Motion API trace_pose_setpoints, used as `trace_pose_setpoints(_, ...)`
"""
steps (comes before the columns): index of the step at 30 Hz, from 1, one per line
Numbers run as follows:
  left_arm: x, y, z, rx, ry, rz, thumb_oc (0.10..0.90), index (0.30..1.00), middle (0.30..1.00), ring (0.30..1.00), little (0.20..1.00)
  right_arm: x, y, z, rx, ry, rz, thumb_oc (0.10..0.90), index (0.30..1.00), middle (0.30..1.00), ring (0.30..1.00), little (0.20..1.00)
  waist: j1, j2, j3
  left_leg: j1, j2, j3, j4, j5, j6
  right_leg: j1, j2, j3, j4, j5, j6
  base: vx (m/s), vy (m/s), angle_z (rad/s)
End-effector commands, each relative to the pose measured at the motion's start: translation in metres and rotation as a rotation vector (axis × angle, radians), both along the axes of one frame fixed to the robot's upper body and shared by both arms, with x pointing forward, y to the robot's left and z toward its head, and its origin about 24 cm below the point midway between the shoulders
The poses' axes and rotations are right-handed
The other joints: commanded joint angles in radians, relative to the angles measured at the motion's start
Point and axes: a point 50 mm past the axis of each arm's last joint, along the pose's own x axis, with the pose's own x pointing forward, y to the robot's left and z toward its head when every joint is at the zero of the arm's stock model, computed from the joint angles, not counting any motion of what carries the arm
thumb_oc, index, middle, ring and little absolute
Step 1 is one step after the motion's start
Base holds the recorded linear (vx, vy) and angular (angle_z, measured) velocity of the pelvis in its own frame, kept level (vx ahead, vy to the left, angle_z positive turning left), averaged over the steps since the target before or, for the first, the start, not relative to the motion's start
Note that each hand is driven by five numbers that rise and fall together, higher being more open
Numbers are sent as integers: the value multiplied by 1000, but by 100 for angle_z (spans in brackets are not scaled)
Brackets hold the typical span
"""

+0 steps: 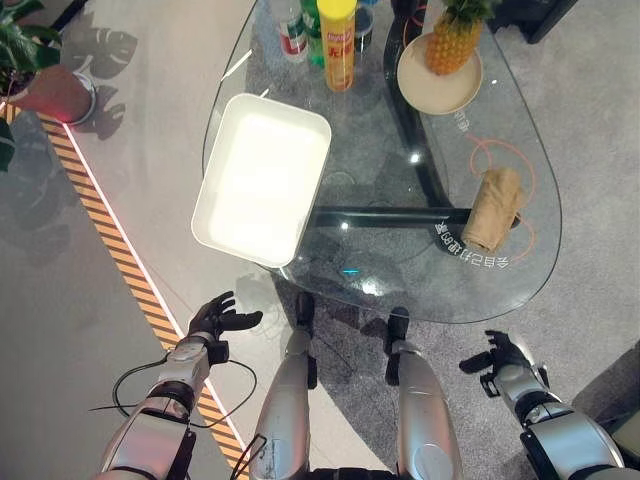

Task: Wipe the table with a cloth and put it in the basket.

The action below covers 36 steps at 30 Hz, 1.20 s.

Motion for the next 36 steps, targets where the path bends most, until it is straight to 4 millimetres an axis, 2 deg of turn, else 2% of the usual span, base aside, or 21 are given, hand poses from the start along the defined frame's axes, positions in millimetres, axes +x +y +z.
trace_pose_setpoints(1,-12,23,0,30,-14,110,800,900,900,900,900,-16,-33,7,-101,-15,-94,800,900,900,900,900,-11,-28,-11,-86,-30,-26,220,-164,27,-40,26,30,-44,84,15,-38,-5,1)
trace_pose_setpoints(7,-12,25,2,22,-36,131,800,900,900,900,900,-12,-36,15,-122,-85,-119,800,900,900,900,900,-18,-18,-7,-155,-19,-20,290,-195,35,-118,38,43,30,56,2,-29,4,-5)
trace_pose_setpoints(15,-18,26,-3,16,-35,135,800,900,900,900,900,-13,-37,15,-118,-106,-134,800,900,900,900,900,-20,-12,-7,-184,-18,-21,317,-206,34,-145,36,38,51,48,-5,-3,-1,-2)
trace_pose_setpoints(25,-19,26,-3,9,-41,133,800,900,900,900,900,-32,-55,11,-147,-49,-289,800,900,900,900,900,-19,-6,-7,-183,-20,-15,304,-202,32,-143,32,27,39,51,-10,0,0,0)
trace_pose_setpoints(29,-19,27,-3,6,-41,136,800,900,900,900,900,-34,-64,17,-113,-111,-397,800,900,900,900,900,-20,-5,-7,-177,-20,-13,299,-201,30,-138,32,27,32,54,-10,0,0,0)
trace_pose_setpoints(31,-21,26,-5,6,-42,131,800,900,900,900,900,-36,-73,24,-78,-207,-525,800,900,900,900,900,-19,-5,-7,-173,-18,-13,298,-204,29,-132,32,26,29,53,-8,0,0,0)
trace_pose_setpoints(33,-21,26,-5,9,-44,129,800,900,900,900,900,-36,-87,39,-72,-328,-632,800,900,900,900,900,-18,-5,-7,-167,-16,-10,294,-205,30,-125,32,22,27,53,-7,0,0,0)
trace_pose_setpoints(36,-22,28,-5,10,-44,126,800,900,900,900,900,-34,-97,54,-72,-430,-696,800,900,900,900,900,-13,-6,-7,-161,-18,-11,290,-207,29,-117,30,17,23,53,-5,0,0,0)
